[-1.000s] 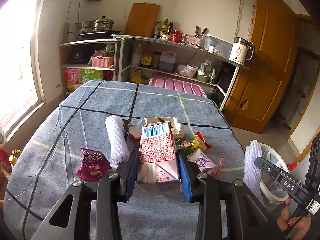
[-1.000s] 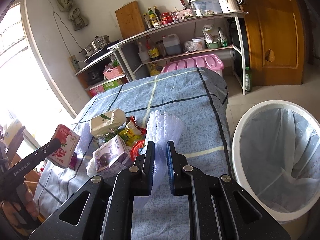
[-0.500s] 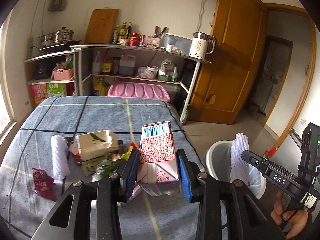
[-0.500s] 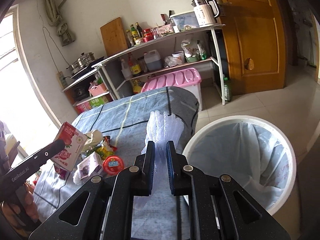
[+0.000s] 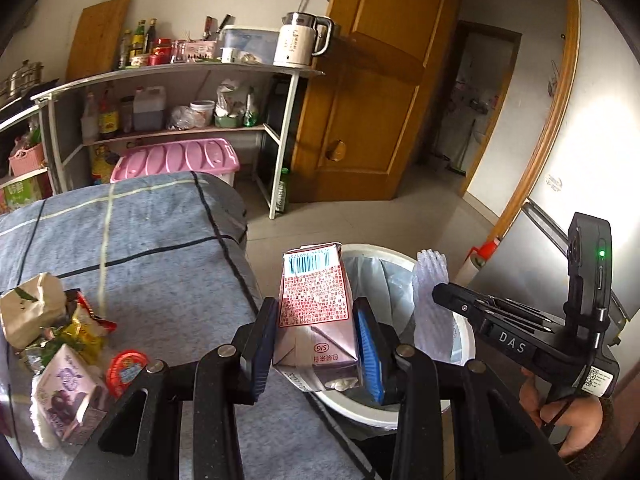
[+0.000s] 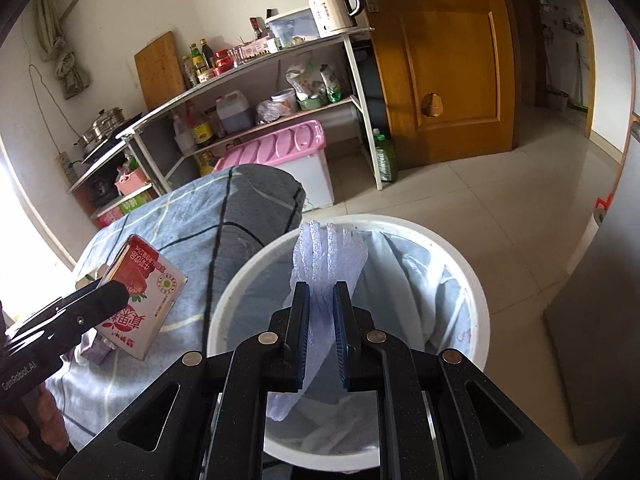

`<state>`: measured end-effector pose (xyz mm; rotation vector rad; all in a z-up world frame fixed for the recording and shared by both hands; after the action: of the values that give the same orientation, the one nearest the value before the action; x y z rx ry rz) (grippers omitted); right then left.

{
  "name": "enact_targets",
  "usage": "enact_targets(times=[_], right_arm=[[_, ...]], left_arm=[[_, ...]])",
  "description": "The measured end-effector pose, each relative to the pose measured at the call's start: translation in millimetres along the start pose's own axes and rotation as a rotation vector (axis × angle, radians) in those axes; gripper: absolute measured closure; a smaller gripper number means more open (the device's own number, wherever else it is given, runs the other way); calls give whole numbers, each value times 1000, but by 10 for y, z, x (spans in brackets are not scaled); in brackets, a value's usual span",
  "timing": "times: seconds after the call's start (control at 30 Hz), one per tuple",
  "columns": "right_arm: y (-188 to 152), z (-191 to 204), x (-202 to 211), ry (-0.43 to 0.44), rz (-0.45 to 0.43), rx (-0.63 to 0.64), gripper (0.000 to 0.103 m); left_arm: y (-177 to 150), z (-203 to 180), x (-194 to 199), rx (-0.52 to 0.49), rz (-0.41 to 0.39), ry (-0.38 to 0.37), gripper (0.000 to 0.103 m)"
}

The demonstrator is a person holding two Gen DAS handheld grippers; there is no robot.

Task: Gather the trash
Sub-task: 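Carry the foam net and pink carton to the white bin and release both, then move both open grippers back over the table toward the remaining trash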

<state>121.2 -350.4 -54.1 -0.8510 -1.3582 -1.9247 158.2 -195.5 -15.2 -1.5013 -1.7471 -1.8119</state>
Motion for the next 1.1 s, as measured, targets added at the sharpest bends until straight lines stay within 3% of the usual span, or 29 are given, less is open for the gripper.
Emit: enact_targets(times=[0.27, 0.53, 0.7, 1.1], right_arm=[[-124, -268, -271, -72, 76, 9, 90], [-147, -435, -358, -106, 111, -9, 83], [-168, -419, -329, -99, 100, -14, 57], [-172, -111, -85, -45, 41, -6, 55]], left_arm=[[-140, -239, -559, -18, 117, -40, 65], [-183, -312, -742, -19, 149, -53, 64], [-176, -299, -698, -15, 136, -50, 55], [-211, -18, -239, 15, 67, 26, 49]])
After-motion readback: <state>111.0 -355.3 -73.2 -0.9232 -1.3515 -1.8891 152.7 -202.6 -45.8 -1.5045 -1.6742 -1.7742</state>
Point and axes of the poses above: each gripper's, at about its wrist camera, not at the fingertips, and x roughly against the way its jaws point, z to its left, y to its top, the point moved 7 cm from there along -x, roughly the way its jaws point, and after that the axes turned 10 degrees about z, right-handed, at the moved point
